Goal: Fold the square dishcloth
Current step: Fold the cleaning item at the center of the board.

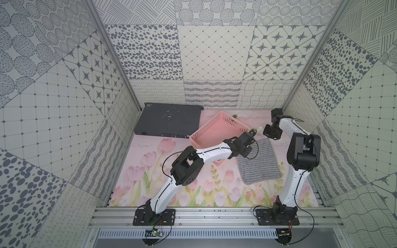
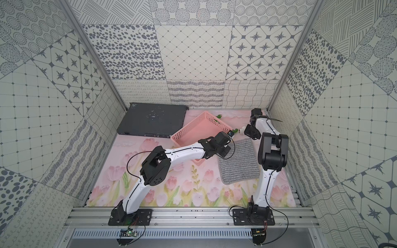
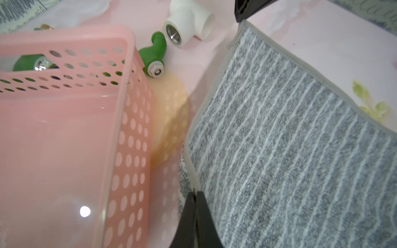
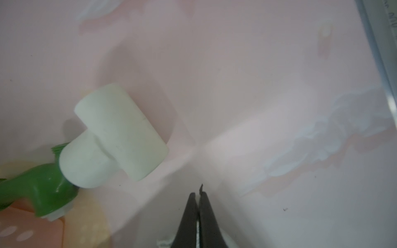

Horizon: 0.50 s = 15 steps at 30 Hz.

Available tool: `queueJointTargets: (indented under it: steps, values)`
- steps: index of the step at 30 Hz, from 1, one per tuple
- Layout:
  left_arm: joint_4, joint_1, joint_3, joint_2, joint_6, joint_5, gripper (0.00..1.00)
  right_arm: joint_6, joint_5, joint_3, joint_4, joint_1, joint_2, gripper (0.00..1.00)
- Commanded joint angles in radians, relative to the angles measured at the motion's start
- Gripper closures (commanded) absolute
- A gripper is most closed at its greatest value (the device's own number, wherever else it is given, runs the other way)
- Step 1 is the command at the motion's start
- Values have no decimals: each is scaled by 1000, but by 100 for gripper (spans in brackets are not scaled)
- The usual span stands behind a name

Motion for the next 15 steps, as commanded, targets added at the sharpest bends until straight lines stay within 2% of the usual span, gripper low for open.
queueJointTargets:
  steps: [1,7,15]
  values:
    - [153,16,-61,-62,-12,29,100,-17,-7,48,9,-4,16,95]
    - [232,17,-130,-100,3,91,100,-17,-33,43,9,-4,-18,96]
    - [354,15,-292,-217,-24,177,100,-13,-43,-55,26,-4,-129,96]
